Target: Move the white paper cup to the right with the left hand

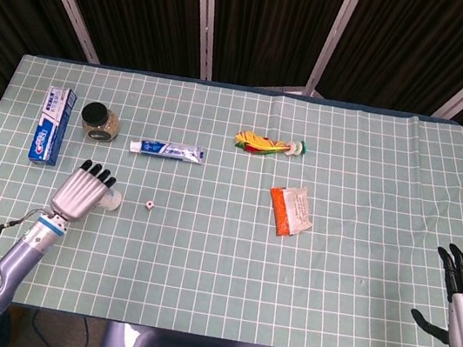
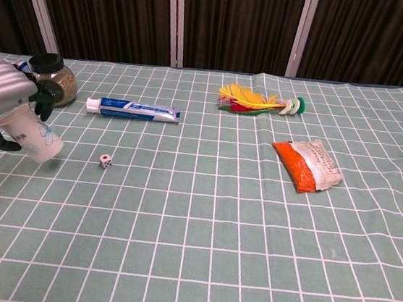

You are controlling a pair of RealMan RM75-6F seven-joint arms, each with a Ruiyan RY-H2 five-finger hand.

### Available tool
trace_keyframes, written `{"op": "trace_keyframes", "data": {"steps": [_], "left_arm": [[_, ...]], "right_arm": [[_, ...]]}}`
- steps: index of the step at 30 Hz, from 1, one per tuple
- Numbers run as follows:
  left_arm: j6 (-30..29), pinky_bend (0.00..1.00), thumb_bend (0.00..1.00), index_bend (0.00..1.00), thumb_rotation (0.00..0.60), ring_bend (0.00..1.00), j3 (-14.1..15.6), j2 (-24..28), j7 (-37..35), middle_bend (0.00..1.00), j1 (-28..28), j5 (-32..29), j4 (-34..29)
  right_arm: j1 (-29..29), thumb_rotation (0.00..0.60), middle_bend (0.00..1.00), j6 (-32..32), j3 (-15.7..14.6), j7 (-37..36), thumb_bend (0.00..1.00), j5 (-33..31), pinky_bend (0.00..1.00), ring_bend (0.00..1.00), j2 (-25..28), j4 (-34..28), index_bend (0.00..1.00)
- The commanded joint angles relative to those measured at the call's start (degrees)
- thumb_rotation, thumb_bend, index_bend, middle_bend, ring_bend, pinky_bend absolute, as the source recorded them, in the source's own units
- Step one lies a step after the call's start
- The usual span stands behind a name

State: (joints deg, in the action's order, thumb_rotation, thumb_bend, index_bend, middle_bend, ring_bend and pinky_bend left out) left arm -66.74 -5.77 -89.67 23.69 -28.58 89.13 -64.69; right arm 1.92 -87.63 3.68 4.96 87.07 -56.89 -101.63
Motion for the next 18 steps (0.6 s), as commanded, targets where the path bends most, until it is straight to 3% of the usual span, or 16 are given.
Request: {"op": "trace_keyframes", "data": {"steps": [1, 3, 8, 15, 18], "left_arm": [[10.1, 0.38, 0.00, 0.48, 0.600, 0.35, -3.1, 10.1, -31.3, 0.41, 1.5, -10.3, -13.4], [15.1, 0.38, 0.00, 0.48, 0.600, 0.34, -2.3, 14.1, -42.1, 0.41, 1.0, -10.3, -14.9], [18.4, 0.38, 0.00, 0.48, 0.600, 0.34, 0.8, 15.5, -54.6, 0.41, 0.0, -5.8, -10.7], [18.0, 0.37, 0.00, 0.47, 0.600, 0.34, 3.2, 12.2, -56.8, 0.40, -1.1, -2.8, -4.8], [17.8, 0.29, 0.00, 0.37, 0.600, 0.23, 3.5, 11.1, -56.5, 0.28, -1.5, -2.7, -3.5]], "right_arm": [[0.0, 0.600, 0.00, 0.1, -0.2, 0.2, 0.00, 0.3, 0.00, 0.00, -0.1, -0.1, 0.00], [0.0, 0.600, 0.00, 0.2, -0.3, 0.4, 0.00, 0.3, 0.00, 0.00, -0.2, -0.2, 0.00], [0.3, 0.600, 0.00, 0.7, -0.5, 1.4, 0.00, 0.5, 0.00, 0.00, -0.7, -0.2, 0.00], [0.4, 0.600, 0.00, 1.1, -0.4, 2.2, 0.00, 0.0, 0.00, 0.00, -1.2, -0.1, 0.00], [0.4, 0.600, 0.00, 1.0, -0.4, 2.1, 0.00, -0.1, 0.00, 0.00, -1.2, 0.0, 0.00]]}}
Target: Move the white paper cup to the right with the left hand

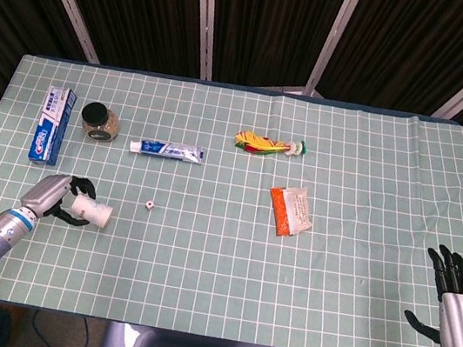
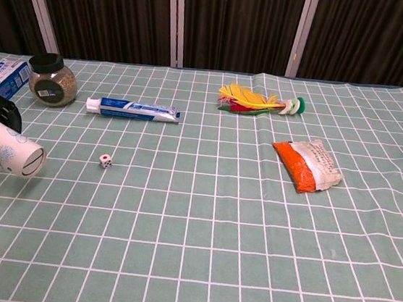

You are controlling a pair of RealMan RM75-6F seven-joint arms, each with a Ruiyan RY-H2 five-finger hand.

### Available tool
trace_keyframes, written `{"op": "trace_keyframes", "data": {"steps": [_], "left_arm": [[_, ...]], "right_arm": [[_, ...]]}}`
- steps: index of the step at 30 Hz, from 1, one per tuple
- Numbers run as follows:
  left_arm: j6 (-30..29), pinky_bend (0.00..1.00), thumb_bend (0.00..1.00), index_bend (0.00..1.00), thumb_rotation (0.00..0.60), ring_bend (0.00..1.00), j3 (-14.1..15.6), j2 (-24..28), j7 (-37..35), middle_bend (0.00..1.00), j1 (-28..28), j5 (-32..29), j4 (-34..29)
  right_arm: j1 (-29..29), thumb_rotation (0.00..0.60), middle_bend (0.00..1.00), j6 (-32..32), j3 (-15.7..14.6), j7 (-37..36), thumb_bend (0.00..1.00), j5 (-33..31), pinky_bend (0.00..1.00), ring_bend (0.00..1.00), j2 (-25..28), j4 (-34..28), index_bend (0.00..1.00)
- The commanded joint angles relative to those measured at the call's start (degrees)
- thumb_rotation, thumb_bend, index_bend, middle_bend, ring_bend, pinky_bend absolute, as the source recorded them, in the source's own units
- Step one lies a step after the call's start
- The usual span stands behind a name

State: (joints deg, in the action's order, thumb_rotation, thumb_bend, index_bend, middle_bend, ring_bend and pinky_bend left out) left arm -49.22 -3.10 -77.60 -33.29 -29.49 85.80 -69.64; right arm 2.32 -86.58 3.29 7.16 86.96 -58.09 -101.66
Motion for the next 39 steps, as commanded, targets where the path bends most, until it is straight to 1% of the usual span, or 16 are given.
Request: {"op": "trace_keyframes", "data": {"steps": [1, 2, 4, 7, 9, 10, 14, 15, 17, 20, 22, 24, 27, 32, 36, 39], "left_arm": [[0.0, 0.19, 0.00, 0.24, 0.600, 0.13, 1.2, -1.2, 1.7, 0.16, -0.8, 1.0, 2.0], [-0.1, 0.09, 0.00, 0.12, 0.600, 0.05, 1.5, -1.3, 3.0, 0.07, -0.9, 1.3, 2.3], [-0.6, 0.00, 0.00, 0.00, 0.600, 0.00, 2.1, -0.7, 6.6, 0.00, -1.0, 1.8, 1.6], [-6.0, 0.00, 0.00, 0.00, 0.600, 0.00, 1.5, 0.6, 15.6, 0.00, 0.0, 2.8, -1.9], [-10.0, 0.00, 0.00, 0.00, 0.600, 0.00, 1.5, 1.7, 25.0, 0.00, 0.9, 4.3, -6.0], [-10.8, 0.00, 0.00, 0.00, 0.600, 0.00, 1.6, 2.1, 28.0, 0.00, 1.1, 4.4, -7.3], [-13.2, 0.00, 0.00, 0.00, 0.600, 0.00, 2.2, 2.7, 48.1, 0.00, 2.7, 4.2, -14.8], [-13.8, 0.00, 0.00, 0.00, 0.600, 0.00, 2.4, 2.2, 55.0, 0.00, 3.2, 3.8, -16.6], [-14.5, 0.00, 0.00, 0.01, 0.600, 0.00, 3.1, 0.1, 66.2, 0.00, 3.8, 4.0, -17.7], [-16.6, 0.00, 0.00, 0.05, 0.600, 0.00, 3.3, -6.1, 85.2, 0.00, 5.2, 3.0, -15.4], [-18.1, 0.01, 0.00, 0.09, 0.600, 0.00, 3.3, -8.8, 90.9, 0.00, 5.5, 3.5, -12.9], [-18.7, 0.02, 0.00, 0.11, 0.600, 0.00, 3.2, -11.1, 93.2, 0.00, 5.6, 3.7, -10.4], [-18.5, 0.06, 0.00, 0.12, 0.600, 0.00, 2.7, -13.4, 93.0, 0.00, 5.7, 2.4, -8.2], [-18.2, 0.09, 0.00, 0.14, 0.600, 0.05, 2.2, -14.9, 92.6, 0.04, 5.0, 2.1, -5.9], [-17.9, 0.13, 0.00, 0.15, 0.600, 0.06, 2.0, -15.4, 92.4, 0.05, 4.5, 1.9, -4.5], [-17.1, 0.19, 0.00, 0.17, 0.600, 0.09, 1.6, -16.3, 91.9, 0.06, 4.2, 0.8, -2.6]], "right_arm": [[0.0, 0.600, 0.00, 0.0, 0.0, -0.1, 0.00, -0.1, 0.00, 0.00, 0.0, 0.0, 0.00], [-0.1, 0.600, 0.00, -0.1, 0.0, -0.2, 0.00, -0.1, 0.00, 0.00, 0.1, 0.1, 0.00], [-0.1, 0.600, 0.00, -0.2, 0.1, -0.3, 0.00, -0.2, 0.00, 0.00, 0.1, 0.1, 0.00], [-0.1, 0.600, 0.00, -0.2, 0.1, -0.6, 0.00, -0.2, 0.00, 0.00, 0.1, 0.2, 0.00], [-0.1, 0.600, 0.00, -0.2, 0.1, -0.7, 0.00, -0.2, 0.00, 0.00, 0.2, 0.1, 0.00], [-0.1, 0.600, 0.00, -0.1, 0.1, -0.8, 0.00, -0.2, 0.00, 0.00, 0.2, 0.1, 0.00], [0.0, 0.600, 0.00, -0.1, 0.1, -1.1, 0.00, -0.1, 0.00, 0.00, 0.3, 0.0, 0.00], [0.0, 0.600, 0.00, -0.1, 0.0, -1.1, 0.00, 0.0, 0.00, 0.00, 0.4, 0.0, 0.00], [-0.1, 0.600, 0.00, -0.2, 0.0, -1.3, 0.00, 0.1, 0.00, 0.00, 0.5, 0.0, 0.00], [-0.2, 0.600, 0.00, -0.5, 0.1, -2.0, 0.00, 0.1, 0.00, 0.00, 0.8, 0.0, 0.00], [-0.2, 0.600, 0.00, -0.5, 0.1, -2.1, 0.00, 0.1, 0.00, 0.00, 0.9, 0.0, 0.00], [-0.2, 0.600, 0.00, -0.4, 0.2, -2.3, 0.00, -0.1, 0.00, 0.00, 1.0, 0.0, 0.00], [-0.3, 0.600, 0.00, -0.5, 0.2, -2.5, 0.00, -0.2, 0.00, 0.00, 1.1, 0.1, 0.00], [-0.2, 0.600, 0.00, -0.3, 0.3, -2.8, 0.00, -0.5, 0.00, 0.00, 1.2, 0.2, 0.00], [-0.1, 0.600, 0.00, 0.0, 0.3, -2.7, 0.00, -0.7, 0.00, 0.00, 1.2, 0.2, 0.00], [-0.1, 0.600, 0.00, -0.1, 0.4, -2.7, 0.00, -0.8, 0.00, 0.00, 1.2, 0.2, 0.00]]}}
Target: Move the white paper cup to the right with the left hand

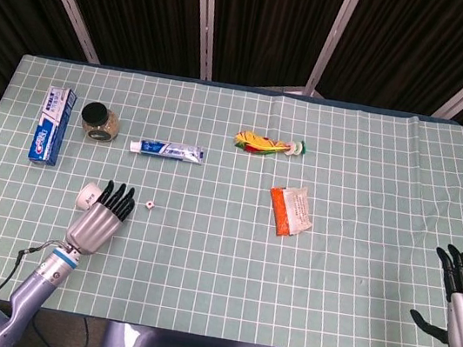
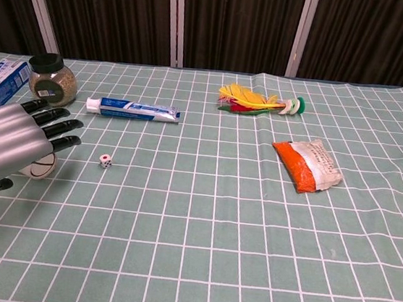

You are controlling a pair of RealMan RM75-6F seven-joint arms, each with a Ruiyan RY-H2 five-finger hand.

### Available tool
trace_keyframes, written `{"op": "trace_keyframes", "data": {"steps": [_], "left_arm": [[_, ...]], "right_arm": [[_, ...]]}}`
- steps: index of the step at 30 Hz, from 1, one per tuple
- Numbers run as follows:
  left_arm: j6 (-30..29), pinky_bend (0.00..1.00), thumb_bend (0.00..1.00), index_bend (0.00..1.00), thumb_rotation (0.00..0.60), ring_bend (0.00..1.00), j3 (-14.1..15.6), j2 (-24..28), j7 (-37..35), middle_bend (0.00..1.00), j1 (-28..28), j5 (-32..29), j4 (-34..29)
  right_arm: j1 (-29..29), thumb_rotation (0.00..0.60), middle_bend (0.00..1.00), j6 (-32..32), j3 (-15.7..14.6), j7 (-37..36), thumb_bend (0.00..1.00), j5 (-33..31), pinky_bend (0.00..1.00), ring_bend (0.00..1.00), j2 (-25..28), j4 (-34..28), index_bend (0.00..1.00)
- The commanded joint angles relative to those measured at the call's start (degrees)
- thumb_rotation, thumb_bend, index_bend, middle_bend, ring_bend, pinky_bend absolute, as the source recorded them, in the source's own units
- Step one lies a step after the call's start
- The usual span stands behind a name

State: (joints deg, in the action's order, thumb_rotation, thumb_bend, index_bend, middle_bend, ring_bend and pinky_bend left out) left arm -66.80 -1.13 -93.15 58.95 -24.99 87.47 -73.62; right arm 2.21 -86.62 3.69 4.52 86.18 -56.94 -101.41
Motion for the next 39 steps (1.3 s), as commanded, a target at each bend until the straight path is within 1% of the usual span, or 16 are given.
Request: {"op": "trace_keyframes", "data": {"steps": [1, 5, 9, 11, 14, 19, 21, 26, 27, 28, 31, 32, 34, 36, 38, 39], "left_arm": [[0.3, 0.21, 0.00, 0.18, 0.600, 0.10, -0.4, -1.1, -0.4, 0.08, -0.4, -0.8, 2.1], [0.1, 0.23, 0.00, 0.24, 0.600, 0.15, -0.7, -1.9, -1.2, 0.12, -0.5, -1.3, 3.6], [0.1, 0.32, 0.00, 0.37, 0.600, 0.24, -0.7, -2.0, -1.7, 0.22, -0.6, -1.7, 4.1], [-0.1, 0.38, 0.00, 0.47, 0.600, 0.31, -0.9, -2.2, -2.3, 0.29, -0.7, -2.0, 4.6], [-0.5, 0.43, 0.00, 0.56, 0.600, 0.38, -1.1, -2.3, -2.6, 0.37, -0.6, -2.4, 4.8], [-1.5, 0.44, 0.00, 0.57, 0.600, 0.39, -2.0, -1.3, -4.6, 0.38, -0.5, -3.1, 3.4], [-2.8, 0.44, 0.00, 0.57, 0.600, 0.39, -3.3, 0.3, -9.0, 0.38, -0.6, -3.2, 0.9], [-3.3, 0.44, 0.00, 0.57, 0.600, 0.39, -6.3, 4.1, -26.2, 0.37, -0.8, -4.3, -5.9], [-3.0, 0.44, 0.00, 0.57, 0.600, 0.39, -7.3, 5.0, -32.7, 0.37, -0.8, -5.1, -7.9], [-2.7, 0.44, 0.00, 0.57, 0.600, 0.39, -8.9, 6.1, -41.8, 0.36, -0.7, -6.2, -10.2], [-2.7, 0.44, 0.00, 0.57, 0.600, 0.39, -12.3, 7.4, -59.5, 0.36, -0.5, -8.0, -12.7], [-2.3, 0.44, 0.00, 0.57, 0.600, 0.39, -15.1, 7.0, -70.0, 0.36, -0.1, -11.1, -14.3], [-0.5, 0.44, 0.00, 0.57, 0.600, 0.39, -17.1, 6.7, -78.7, 0.36, 0.1, -14.5, -15.1], [0.7, 0.43, 0.00, 0.57, 0.600, 0.39, -18.6, 5.9, -83.1, 0.36, -0.2, -17.0, -14.6], [1.4, 0.43, 0.00, 0.57, 0.600, 0.39, -19.1, 4.5, -84.4, 0.36, -0.7, -18.6, -13.0], [1.8, 0.43, 0.00, 0.57, 0.600, 0.38, -19.2, 4.0, -84.9, 0.36, -0.8, -19.0, -12.6]], "right_arm": [[0.0, 0.600, 0.00, -0.1, 0.0, -0.1, 0.00, 0.0, 0.00, 0.00, 0.0, 0.0, 0.00], [-0.1, 0.600, 0.00, -0.2, 0.1, -0.2, 0.00, 0.0, 0.00, 0.00, 0.1, 0.0, 0.00], [-0.1, 0.600, 0.00, -0.2, 0.1, -0.3, 0.00, 0.0, 0.00, 0.00, 0.1, 0.0, 0.00], [0.0, 0.600, 0.00, -0.1, 0.1, -0.3, 0.00, -0.1, 0.00, 0.00, 0.1, 0.0, 0.00], [0.0, 0.600, 0.00, -0.1, 0.1, -0.3, 0.00, 0.0, 0.00, 0.00, 0.1, 0.1, 0.00], [0.0, 0.600, 0.00, -0.1, 0.0, 0.0, 0.00, 0.0, 0.00, 0.00, 0.0, 0.1, 0.00], [0.0, 0.600, 0.00, -0.1, 0.0, 0.1, 0.00, 0.0, 0.00, 0.00, -0.1, 0.1, 0.00], [0.0, 0.600, 0.00, 0.0, 0.0, 0.1, 0.00, -0.1, 0.00, 0.00, -0.1, 0.1, 0.00], [0.0, 0.600, 0.00, 0.0, 0.0, 0.2, 0.00, -0.1, 0.00, 0.00, -0.1, 0.0, 0.00], [0.0, 0.600, 0.00, 0.0, 0.0, 0.3, 0.00, 0.0, 0.00, 0.00, -0.2, 0.0, 0.00], [0.0, 0.600, 0.00, 0.1, 0.0, 0.5, 0.00, -0.1, 0.00, 0.00, -0.2, 0.0, 0.00], [0.1, 0.600, 0.00, 0.2, 0.0, 0.6, 0.00, -0.2, 0.00, 0.00, -0.3, 0.0, 0.00], [0.2, 0.600, 0.00, 0.4, 0.1, 0.7, 0.00, -0.5, 0.00, 0.00, -0.4, 0.1, 0.07], [0.3, 0.600, 0.00, 0.6, 0.1, 0.7, 0.00, -0.6, 0.00, 0.00, -0.4, 0.1, 0.07], [0.3, 0.600, 0.00, 0.7, 0.1, 0.8, 0.00, -0.7, 0.00, 0.00, -0.5, 0.2, 0.00], [0.3, 0.600, 0.00, 0.7, 0.1, 0.8, 0.00, -0.7, 0.00, 0.00, -0.5, 0.2, 0.00]]}}
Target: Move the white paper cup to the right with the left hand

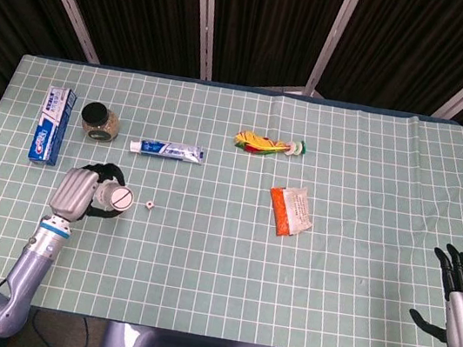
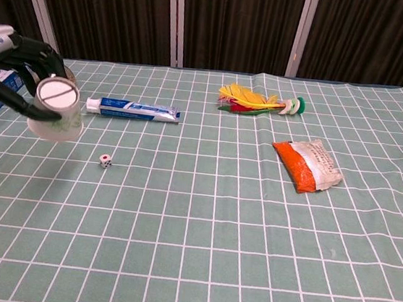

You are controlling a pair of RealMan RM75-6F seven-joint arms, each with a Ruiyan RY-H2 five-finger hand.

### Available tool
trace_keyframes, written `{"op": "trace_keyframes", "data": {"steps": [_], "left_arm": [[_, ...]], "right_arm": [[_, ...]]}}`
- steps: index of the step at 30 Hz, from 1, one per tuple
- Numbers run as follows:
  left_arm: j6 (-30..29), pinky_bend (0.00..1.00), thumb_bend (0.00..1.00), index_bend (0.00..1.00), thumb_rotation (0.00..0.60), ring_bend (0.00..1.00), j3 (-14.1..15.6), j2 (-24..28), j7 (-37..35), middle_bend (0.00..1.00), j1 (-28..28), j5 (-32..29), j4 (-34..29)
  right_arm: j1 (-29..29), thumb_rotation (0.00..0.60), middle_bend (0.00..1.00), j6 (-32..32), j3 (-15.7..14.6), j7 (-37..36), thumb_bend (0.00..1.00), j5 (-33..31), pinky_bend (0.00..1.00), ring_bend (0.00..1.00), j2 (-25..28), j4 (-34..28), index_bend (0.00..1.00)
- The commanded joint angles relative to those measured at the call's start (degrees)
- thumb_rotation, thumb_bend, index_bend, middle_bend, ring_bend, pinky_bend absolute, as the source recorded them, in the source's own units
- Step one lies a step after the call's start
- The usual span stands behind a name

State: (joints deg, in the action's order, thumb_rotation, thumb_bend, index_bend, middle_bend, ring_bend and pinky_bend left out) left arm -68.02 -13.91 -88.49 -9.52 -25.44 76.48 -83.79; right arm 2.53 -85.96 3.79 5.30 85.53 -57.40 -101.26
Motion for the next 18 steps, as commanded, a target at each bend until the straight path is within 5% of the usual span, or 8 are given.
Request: {"op": "trace_keyframes", "data": {"steps": [1, 18], "left_arm": [[4.1, 0.43, 0.00, 0.57, 0.600, 0.38, -6.3, -1.1, -17.3, 0.36, -0.7, -8.8, -2.0], [13.9, 0.41, 0.00, 0.56, 0.600, 0.36, -5.7, -7.8, -21.9, 0.34, -4.5, -15.0, 5.0]], "right_arm": [[0.0, 0.600, 0.00, 0.0, 0.0, 0.0, 0.00, 0.0, 0.00, 0.00, 0.0, 0.0, 0.00], [0.3, 0.600, 0.00, 0.9, 0.2, -0.2, 0.00, -1.3, 0.00, 0.00, -0.1, 0.5, 0.02]]}}
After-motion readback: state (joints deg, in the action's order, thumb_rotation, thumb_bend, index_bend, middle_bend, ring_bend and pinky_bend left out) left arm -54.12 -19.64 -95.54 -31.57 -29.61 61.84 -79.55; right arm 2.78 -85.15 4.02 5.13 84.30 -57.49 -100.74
